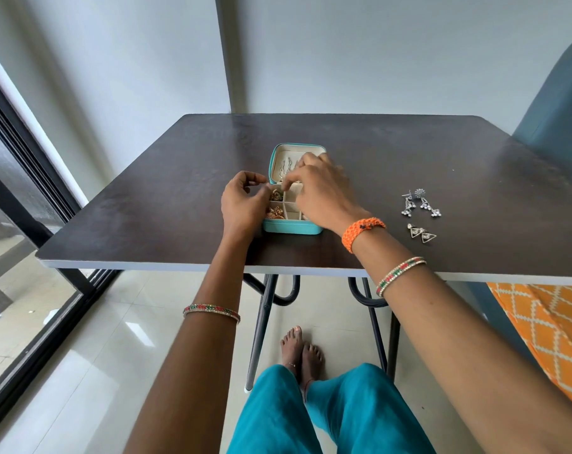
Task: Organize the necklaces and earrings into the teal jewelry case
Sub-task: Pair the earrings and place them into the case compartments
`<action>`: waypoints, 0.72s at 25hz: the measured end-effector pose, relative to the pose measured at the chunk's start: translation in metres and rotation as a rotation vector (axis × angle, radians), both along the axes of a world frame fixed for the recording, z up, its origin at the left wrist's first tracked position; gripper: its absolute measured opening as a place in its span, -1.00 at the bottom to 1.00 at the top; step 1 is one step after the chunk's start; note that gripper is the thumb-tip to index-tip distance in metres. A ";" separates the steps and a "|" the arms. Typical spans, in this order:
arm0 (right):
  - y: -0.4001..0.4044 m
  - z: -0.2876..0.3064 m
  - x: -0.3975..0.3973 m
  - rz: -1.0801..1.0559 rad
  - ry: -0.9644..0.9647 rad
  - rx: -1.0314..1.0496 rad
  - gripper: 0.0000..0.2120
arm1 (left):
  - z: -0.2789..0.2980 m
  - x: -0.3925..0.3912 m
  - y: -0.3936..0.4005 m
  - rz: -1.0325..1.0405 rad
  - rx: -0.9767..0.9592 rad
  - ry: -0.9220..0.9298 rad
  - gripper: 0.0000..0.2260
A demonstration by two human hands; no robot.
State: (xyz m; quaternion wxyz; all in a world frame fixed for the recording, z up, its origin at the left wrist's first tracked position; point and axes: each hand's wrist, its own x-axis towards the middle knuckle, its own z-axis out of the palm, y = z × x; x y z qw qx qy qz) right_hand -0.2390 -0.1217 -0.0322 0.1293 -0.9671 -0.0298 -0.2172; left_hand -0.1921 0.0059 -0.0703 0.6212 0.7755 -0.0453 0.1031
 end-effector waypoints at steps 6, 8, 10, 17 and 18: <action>-0.056 0.003 -0.051 -0.093 -0.302 0.431 -0.61 | 0.008 -0.045 -0.014 0.264 0.277 -0.464 -0.88; -0.086 -0.005 -0.073 -0.175 -0.355 0.491 -0.63 | 0.013 -0.076 -0.041 0.149 0.380 -0.597 -0.90; -0.119 -0.021 -0.091 -0.287 -0.328 0.595 -0.68 | 0.012 -0.095 -0.073 -0.034 0.437 -0.560 -0.85; -0.149 -0.048 -0.109 -0.365 -0.168 0.626 -0.92 | -0.002 -0.099 -0.136 -0.217 0.543 -0.085 -0.77; -0.147 -0.046 -0.108 -0.373 -0.150 0.620 -0.93 | -0.002 -0.097 -0.139 -0.237 0.567 -0.087 -0.77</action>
